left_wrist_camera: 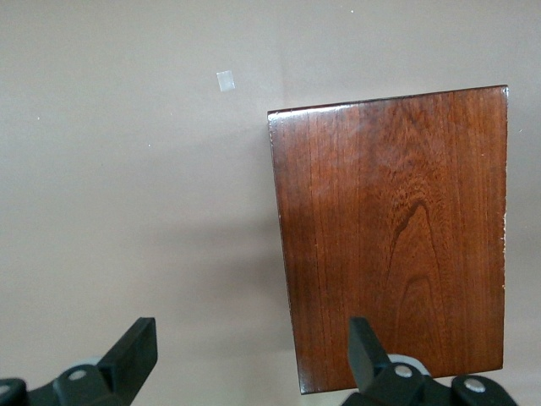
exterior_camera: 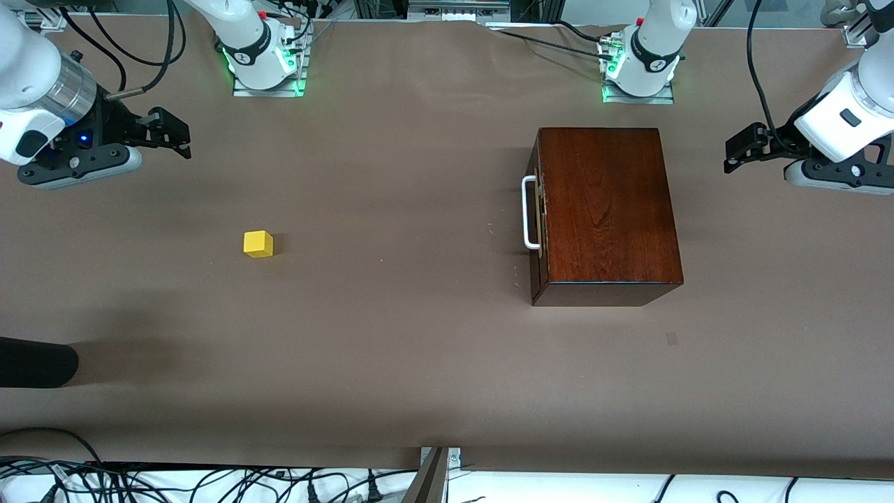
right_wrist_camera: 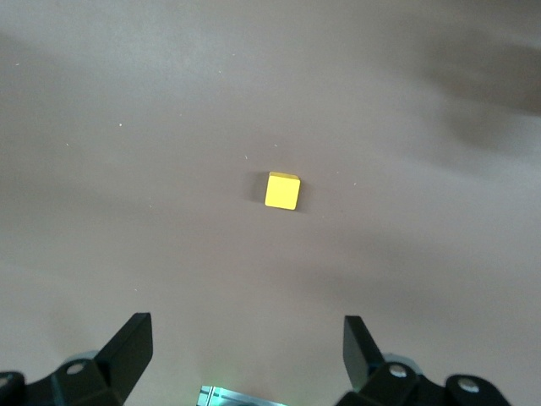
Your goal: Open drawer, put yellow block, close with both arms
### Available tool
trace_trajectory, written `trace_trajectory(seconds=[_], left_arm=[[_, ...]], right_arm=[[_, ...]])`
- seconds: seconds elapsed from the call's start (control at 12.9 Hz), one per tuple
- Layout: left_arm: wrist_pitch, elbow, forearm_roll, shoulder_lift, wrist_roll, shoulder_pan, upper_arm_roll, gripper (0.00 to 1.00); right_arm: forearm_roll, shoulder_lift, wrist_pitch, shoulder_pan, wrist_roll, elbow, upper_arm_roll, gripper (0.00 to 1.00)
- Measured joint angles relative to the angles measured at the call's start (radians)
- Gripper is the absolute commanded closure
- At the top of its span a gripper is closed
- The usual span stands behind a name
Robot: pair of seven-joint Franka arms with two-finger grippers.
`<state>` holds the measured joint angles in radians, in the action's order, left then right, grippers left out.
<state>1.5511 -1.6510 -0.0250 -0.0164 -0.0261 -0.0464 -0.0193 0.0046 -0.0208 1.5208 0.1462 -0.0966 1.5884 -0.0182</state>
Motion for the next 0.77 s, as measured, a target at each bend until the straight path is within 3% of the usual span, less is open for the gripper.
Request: trace_trajectory(seconds=[0.77], left_arm=[[-0.059, 0.020, 0.000, 0.025, 0.000, -0.002, -0.001, 0.00]], right_arm=[[0.000, 0.000, 0.000, 0.000, 0.000, 0.000, 0.000, 0.00]])
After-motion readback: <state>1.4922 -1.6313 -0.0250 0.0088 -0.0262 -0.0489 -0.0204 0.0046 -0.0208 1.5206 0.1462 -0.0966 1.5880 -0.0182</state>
